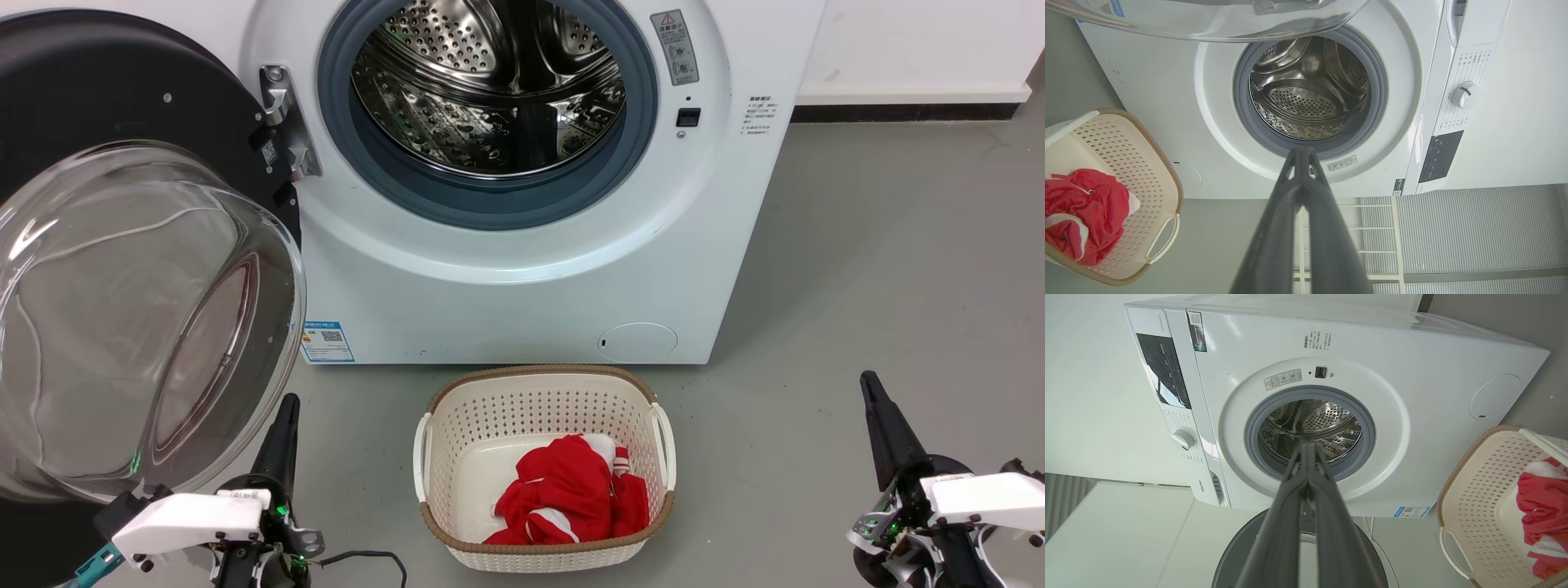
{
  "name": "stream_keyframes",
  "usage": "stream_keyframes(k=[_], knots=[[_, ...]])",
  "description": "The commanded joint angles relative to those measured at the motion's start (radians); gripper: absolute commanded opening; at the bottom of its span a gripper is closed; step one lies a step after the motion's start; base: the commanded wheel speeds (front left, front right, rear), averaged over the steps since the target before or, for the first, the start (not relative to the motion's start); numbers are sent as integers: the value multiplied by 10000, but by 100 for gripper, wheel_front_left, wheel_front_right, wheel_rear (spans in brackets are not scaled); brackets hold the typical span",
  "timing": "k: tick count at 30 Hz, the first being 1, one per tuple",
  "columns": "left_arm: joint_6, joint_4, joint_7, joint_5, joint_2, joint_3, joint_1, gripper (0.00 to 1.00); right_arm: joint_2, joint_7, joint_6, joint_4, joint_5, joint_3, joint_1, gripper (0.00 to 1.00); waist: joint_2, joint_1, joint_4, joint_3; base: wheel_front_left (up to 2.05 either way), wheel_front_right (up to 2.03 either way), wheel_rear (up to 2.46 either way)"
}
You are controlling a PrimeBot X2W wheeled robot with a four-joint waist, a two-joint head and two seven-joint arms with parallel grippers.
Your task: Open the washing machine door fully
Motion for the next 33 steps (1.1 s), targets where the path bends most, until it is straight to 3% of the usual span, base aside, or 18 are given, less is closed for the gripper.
stream_keyframes(k=[1, 14, 33], knots=[[-58, 30, 76, -227, 12, 43, -194, 0, 11, 55, -1, 29, 243, -41, -198, 0, 0, 0, 6, 2, 0, 0, 0], [-140, 143, 307, -1129, 10, 132, -258, 0, 44, 259, 0, 173, 1095, -147, -279, 0, 0, 0, 46, 21, 0, 0, 0], [-131, 135, 306, -1093, 10, 127, -246, 0, 98, 316, 0, 170, 975, -222, -286, 0, 0, 0, 46, 20, 0, 0, 0]])
